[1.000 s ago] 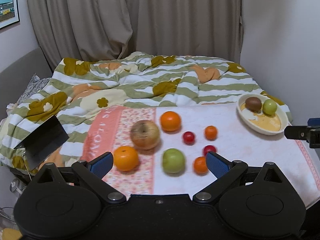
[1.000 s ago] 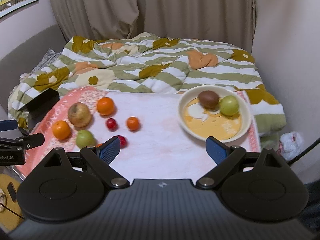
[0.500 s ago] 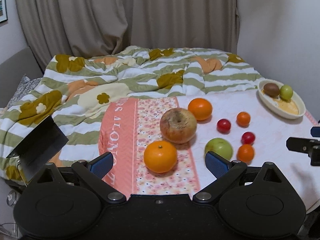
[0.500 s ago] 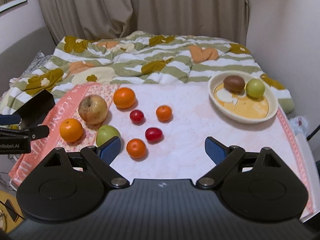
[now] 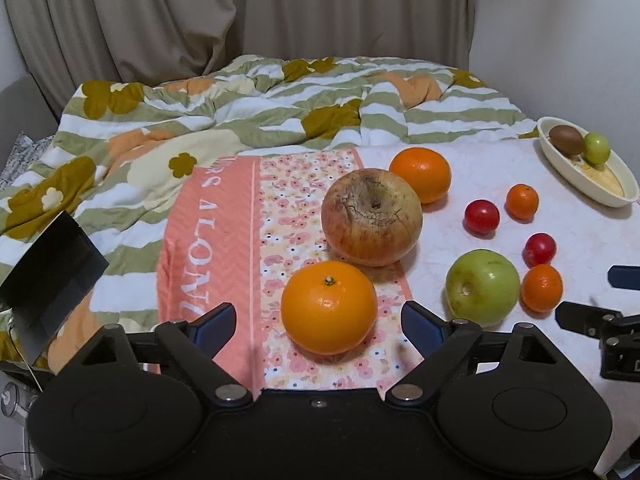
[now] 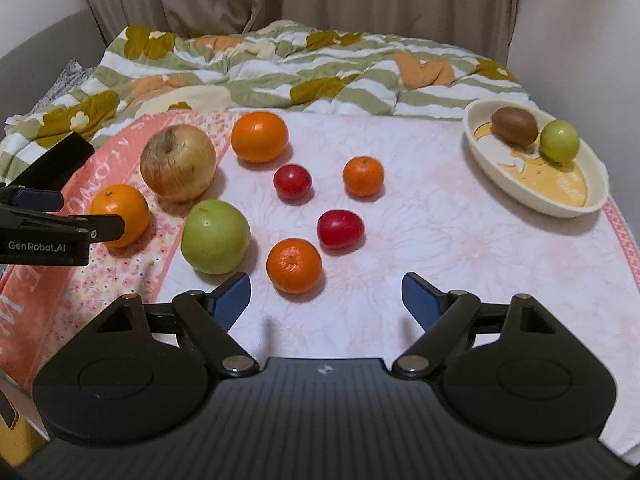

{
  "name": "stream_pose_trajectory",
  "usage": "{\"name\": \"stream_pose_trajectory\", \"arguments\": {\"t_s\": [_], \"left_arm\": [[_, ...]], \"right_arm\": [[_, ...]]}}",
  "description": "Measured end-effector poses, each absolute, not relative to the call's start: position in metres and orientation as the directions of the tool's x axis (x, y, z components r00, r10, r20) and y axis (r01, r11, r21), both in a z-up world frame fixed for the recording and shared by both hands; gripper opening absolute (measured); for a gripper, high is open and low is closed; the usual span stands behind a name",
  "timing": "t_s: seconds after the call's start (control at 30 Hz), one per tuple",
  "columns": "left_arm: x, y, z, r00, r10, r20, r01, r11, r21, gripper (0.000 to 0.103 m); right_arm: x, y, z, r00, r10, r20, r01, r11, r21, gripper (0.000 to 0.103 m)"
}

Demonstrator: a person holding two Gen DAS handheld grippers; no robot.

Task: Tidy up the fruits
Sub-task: 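Grasp the large orange with the left tool while the right tool grasps a tangerine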

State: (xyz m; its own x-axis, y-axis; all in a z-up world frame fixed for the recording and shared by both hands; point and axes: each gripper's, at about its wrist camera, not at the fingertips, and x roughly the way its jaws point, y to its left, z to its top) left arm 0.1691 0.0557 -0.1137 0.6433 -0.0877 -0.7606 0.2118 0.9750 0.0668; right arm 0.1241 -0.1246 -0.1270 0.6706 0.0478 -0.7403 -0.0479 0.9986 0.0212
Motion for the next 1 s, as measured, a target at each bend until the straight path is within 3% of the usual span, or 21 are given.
{"name": "stream_pose_trajectory", "arguments": {"t_s": [0.17,0.5,0.73,1.0], "left_arm": [[0.181,0.052,-0.124,0.615,-0.091,-0.783,0.208,0.977,0.049,0.088],[0.189,0.056,-0.134,0.590,-0.104,-0.801,0.190,0.982,0.013,0.065],[0.187,0.056,-0.133,0.591,-0.105,-0.800,0.180,0.984,0.005,0.064],[0.179,0.062,-0.133,0.593,-0.096,-0.800,0.167,0.986,0.006,0.064]], "right_arm": [[0.137,-0.120,-0.138,0.653,0.056,-0.755,-0.065,0.998,0.018,0.088],[0.149,-0.115,-0.147,0.629,0.079,-0.773,-0.085,0.996,0.033,0.077],[0.153,-0.114,-0.148,0.627,0.085,-0.774,-0.088,0.995,0.038,0.075],[0.161,-0.106,-0.151,0.629,0.095,-0.772,-0.108,0.994,0.034,0.061]]}}
